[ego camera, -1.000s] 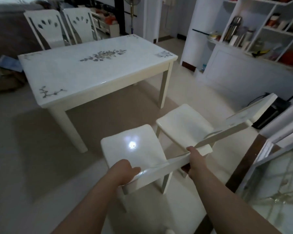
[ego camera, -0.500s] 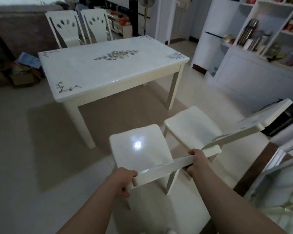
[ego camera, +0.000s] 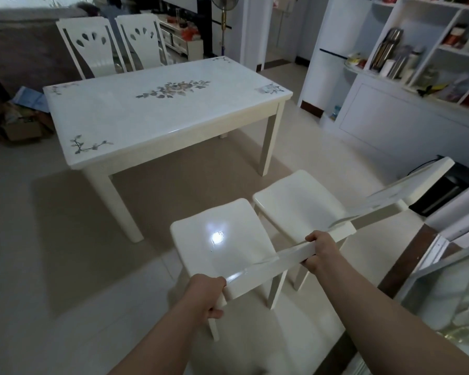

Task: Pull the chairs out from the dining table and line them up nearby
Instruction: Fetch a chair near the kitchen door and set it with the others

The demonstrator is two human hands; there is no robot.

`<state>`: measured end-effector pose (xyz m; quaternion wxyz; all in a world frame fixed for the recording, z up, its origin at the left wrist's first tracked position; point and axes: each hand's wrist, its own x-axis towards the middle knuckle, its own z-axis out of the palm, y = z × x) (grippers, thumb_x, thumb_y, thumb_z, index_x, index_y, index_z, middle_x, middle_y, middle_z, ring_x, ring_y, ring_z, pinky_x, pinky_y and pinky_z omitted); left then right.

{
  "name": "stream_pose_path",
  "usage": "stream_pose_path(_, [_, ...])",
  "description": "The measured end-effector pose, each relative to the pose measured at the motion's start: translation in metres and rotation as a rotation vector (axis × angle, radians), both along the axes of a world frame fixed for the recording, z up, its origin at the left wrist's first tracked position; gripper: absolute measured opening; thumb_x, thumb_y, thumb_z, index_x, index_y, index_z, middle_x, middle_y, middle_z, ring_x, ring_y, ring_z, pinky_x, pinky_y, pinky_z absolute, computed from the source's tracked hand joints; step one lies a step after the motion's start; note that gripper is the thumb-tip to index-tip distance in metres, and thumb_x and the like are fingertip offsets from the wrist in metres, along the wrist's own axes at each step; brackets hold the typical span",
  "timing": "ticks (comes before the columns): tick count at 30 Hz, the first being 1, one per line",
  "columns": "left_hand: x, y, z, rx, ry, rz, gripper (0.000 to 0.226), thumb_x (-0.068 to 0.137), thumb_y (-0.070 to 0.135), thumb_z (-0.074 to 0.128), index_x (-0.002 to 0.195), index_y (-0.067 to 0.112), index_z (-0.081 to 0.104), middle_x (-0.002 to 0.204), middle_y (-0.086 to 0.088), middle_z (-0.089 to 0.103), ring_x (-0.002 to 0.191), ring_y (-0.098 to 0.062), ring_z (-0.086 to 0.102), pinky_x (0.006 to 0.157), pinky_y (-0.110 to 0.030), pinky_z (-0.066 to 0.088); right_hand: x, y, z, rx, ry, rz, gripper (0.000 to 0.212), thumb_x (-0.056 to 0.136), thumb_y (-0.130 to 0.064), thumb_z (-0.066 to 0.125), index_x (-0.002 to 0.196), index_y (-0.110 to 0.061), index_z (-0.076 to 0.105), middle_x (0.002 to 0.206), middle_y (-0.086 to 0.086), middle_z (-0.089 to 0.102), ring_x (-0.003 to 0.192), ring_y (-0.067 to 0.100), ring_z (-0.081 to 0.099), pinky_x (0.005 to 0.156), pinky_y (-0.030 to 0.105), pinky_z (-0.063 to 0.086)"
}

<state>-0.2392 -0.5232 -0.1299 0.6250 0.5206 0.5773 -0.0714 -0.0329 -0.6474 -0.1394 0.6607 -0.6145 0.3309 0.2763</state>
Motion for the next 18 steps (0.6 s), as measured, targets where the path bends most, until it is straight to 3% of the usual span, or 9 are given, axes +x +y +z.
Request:
stream_pose_path(5, [0.015,-0.018,0.003,-0.015,-0.035,-0.024,0.011,0.086,0.012,0.057,0.077,0.013,0.051,0.091,-0.015,0.055,0.070,-0.027,0.056,0.072,-0.048,0.060,0.016,-0.019,0.001,-0.017,-0.030,0.013,0.008,0.077,0.003,0.043,0.078,-0.005,0.041,0.088,0.012,0.037,0.070,0.027,0.042,0.087,0.050,0.048])
stream_pose_path(11, [0.028,-0.038,0.008,-0.053,-0.064,-0.066,0.017,0.087,0.009,0.056,0.071,0.014,0.052,0.088,-0.016,0.056,0.078,-0.033,0.057,0.074,-0.048,0.059,0.037,-0.036,0.004,0.008,-0.045,0.037,0.030,0.071,0.005,0.043,0.099,-0.005,0.049,0.103,0.015,0.044,0.088,0.032,0.048,0.065,0.044,0.052])
stream_pose_path(18, [0.041,-0.052,0.005,-0.107,-0.046,-0.107,0.015,0.086,0.005,0.056,0.072,0.004,0.050,0.073,-0.016,0.052,0.071,-0.030,0.052,0.066,-0.041,0.059,0.053,-0.049,0.008,-0.020,-0.039,0.041,0.034,0.075,0.004,0.042,0.108,-0.002,0.046,0.109,0.015,0.045,0.100,0.035,0.051,0.080,0.047,0.049])
